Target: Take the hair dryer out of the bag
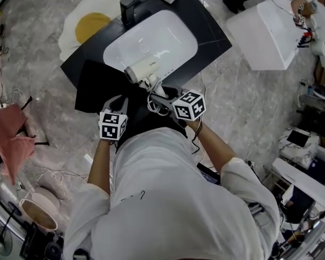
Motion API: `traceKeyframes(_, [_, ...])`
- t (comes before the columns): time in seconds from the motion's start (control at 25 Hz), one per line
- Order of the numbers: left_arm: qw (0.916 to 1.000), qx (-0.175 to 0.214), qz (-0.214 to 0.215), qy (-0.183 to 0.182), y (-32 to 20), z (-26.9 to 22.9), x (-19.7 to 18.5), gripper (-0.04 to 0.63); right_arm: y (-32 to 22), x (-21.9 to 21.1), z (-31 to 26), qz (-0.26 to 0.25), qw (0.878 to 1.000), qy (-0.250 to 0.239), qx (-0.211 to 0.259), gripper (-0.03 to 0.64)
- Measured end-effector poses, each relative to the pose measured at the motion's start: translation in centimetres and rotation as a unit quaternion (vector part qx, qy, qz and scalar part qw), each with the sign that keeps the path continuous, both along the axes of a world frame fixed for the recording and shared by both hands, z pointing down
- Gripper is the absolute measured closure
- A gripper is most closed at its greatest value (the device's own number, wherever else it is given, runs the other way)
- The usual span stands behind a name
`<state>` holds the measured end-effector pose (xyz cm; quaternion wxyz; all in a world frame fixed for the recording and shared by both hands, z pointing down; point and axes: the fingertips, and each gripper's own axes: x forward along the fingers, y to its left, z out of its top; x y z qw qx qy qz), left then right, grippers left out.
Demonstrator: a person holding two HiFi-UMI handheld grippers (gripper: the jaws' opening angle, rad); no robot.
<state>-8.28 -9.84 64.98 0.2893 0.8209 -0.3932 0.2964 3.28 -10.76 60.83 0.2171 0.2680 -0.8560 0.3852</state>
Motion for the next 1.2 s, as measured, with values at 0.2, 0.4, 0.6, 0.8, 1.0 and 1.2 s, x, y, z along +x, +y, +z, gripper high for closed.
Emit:
traceKeyframes(0.2, [0.9987, 0.013, 0.017, -0.047, -0.2, 0.8, 0.9, 0.538, -2.4, -0.2, 0.6, -0.047, 0.999, 0.009, 0.002, 0.423])
traceKeyframes(0.4, [0.9979, -0.001, -0.016, -0.063, -1.3, 1.0, 1.9, 0.538, -5.7, -0.5, 0.5, -0.114, 0.993, 0.0, 0.012, 0.423])
traceKeyframes(0.6, [0.9938, -0.016, -0.07, -0.085, -0.5, 1.3, 2.1, 0.538, -8.5, -1.4, -0.4, -0.237, 0.971, 0.006, 0.039, 0.423])
traceKeyframes(0.8, [0.9822, -0.012, -0.18, -0.051, -0.8, 0.8, 1.0, 0.538, -10.3, -4.2, -1.6, -0.334, 0.938, 0.03, 0.088, 0.423])
traceKeyframes(1.0, [0.9669, 0.003, -0.255, -0.008, -0.6, 0.4, -0.6, 0.538, -10.7, -8.1, -2.4, -0.38, 0.918, 0.041, 0.103, 0.423])
traceKeyframes(1.2, [0.967, -0.005, -0.255, -0.004, 0.8, 0.9, -1.0, 0.537, -10.1, -11.6, -1.8, -0.396, 0.913, 0.049, 0.084, 0.423])
